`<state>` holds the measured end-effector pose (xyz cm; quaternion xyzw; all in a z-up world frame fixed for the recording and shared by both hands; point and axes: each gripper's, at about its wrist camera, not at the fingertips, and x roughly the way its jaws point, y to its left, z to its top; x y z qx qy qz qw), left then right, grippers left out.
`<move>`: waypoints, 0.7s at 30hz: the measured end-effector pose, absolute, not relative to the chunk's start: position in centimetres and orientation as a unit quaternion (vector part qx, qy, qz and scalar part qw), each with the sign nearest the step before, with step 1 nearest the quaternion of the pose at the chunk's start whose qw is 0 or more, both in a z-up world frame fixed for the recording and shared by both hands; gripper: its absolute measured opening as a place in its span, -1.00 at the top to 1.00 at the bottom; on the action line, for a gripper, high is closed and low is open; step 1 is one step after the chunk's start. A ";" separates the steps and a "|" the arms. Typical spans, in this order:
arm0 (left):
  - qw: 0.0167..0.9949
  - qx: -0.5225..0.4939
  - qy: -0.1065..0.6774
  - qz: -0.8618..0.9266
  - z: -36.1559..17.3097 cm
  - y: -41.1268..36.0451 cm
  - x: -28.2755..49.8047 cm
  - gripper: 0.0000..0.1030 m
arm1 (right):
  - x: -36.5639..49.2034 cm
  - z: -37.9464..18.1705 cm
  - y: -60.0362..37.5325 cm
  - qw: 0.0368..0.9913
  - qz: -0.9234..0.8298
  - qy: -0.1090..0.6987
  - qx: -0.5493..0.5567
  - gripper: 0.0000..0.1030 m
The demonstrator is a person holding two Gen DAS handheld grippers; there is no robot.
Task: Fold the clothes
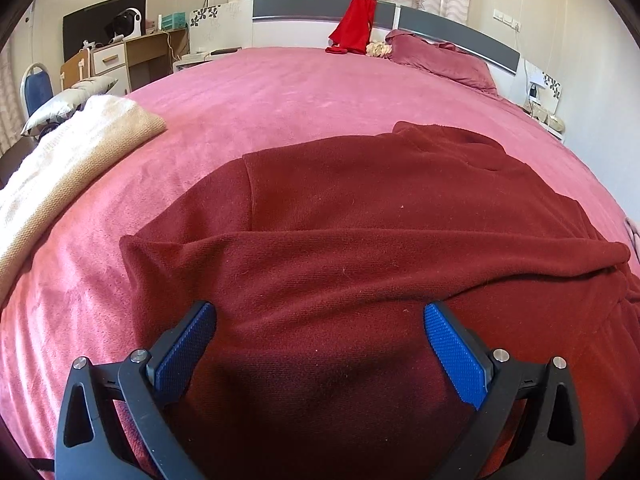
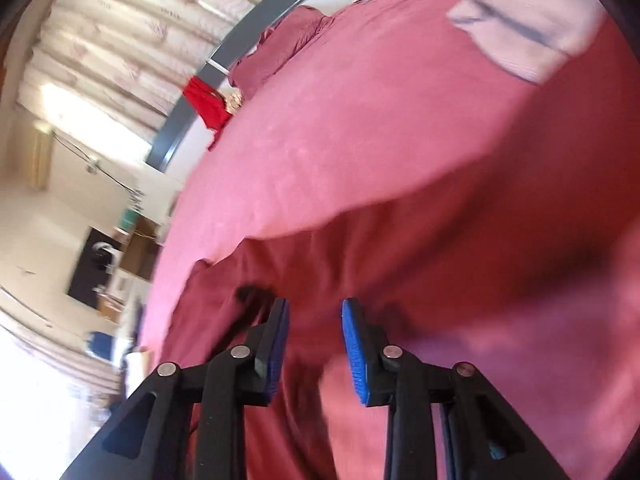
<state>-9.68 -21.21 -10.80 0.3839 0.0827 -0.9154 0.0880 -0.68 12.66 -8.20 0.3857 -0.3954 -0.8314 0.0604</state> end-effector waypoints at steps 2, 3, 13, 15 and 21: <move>0.090 0.385 0.080 -0.915 -10.6 -21.1 -9.6 -1.00 | 2.2 -9.2 13.0 0.068 -0.812 -0.424 0.397 0.37; 0.090 0.386 0.079 -0.915 -10.6 -21.0 -9.6 -1.00 | 3.3 -9.7 13.0 0.072 -0.802 -0.432 0.405 0.37; 0.073 0.414 -0.032 -0.907 -9.3 -17.5 -3.9 -1.00 | 10.2 -7.4 21.4 0.011 -0.831 -0.393 0.393 0.37; 0.072 0.416 -0.056 -0.905 -9.2 -16.8 -2.7 -1.00 | 9.8 -6.1 25.4 -0.028 -0.835 -0.413 0.361 0.37; 0.067 0.405 -0.088 -0.907 -10.5 -15.9 -1.6 -1.00 | 7.9 -3.2 35.8 -0.087 -0.850 -0.424 0.299 0.33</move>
